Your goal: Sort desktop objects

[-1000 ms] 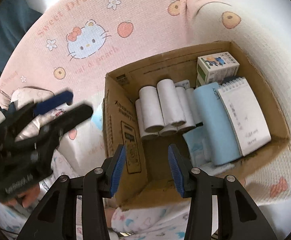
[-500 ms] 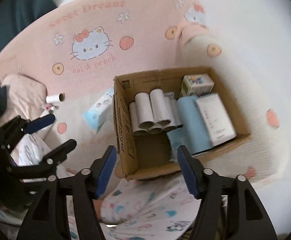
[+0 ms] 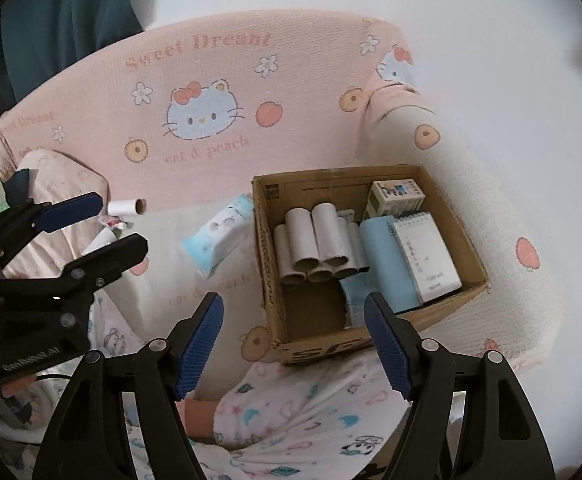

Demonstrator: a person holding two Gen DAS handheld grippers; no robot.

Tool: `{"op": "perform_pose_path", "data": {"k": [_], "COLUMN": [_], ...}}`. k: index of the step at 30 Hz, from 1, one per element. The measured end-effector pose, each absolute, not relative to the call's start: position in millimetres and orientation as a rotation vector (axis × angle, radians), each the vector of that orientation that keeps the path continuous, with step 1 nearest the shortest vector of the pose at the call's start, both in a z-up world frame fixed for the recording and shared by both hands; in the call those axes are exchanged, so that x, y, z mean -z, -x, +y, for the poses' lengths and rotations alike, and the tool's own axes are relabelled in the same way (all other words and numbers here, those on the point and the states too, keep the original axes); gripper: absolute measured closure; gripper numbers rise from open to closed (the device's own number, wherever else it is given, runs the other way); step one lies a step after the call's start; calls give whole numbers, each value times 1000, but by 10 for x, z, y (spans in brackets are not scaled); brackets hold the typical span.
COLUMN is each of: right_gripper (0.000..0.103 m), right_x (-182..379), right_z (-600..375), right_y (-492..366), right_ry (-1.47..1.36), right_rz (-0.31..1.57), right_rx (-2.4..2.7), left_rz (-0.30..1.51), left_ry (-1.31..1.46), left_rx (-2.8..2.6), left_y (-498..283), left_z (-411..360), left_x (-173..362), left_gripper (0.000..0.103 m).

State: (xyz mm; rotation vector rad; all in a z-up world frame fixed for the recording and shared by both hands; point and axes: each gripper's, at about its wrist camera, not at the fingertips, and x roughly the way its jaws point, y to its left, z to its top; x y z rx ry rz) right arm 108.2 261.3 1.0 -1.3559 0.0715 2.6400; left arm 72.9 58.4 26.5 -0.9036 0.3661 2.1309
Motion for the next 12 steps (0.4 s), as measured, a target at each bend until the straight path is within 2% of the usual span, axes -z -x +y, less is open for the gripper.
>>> {"op": "perform_pose_path", "data": {"k": [4,12], "right_gripper": [32,32], "right_x": [-65,-128], "right_z": [2621,2597], "right_y": [-1119,-1142], "right_ry": [1315,1289], "right_rz": [60,44], "right_rx": [-2630,-2636], "left_rz": [319,334], "left_ry": [929,931], "left_rx": [-2134,-2158], "left_y": [-696,-681], "left_z": [566,537], "left_x": [-272,-255], "left_gripper": [30,28]}}
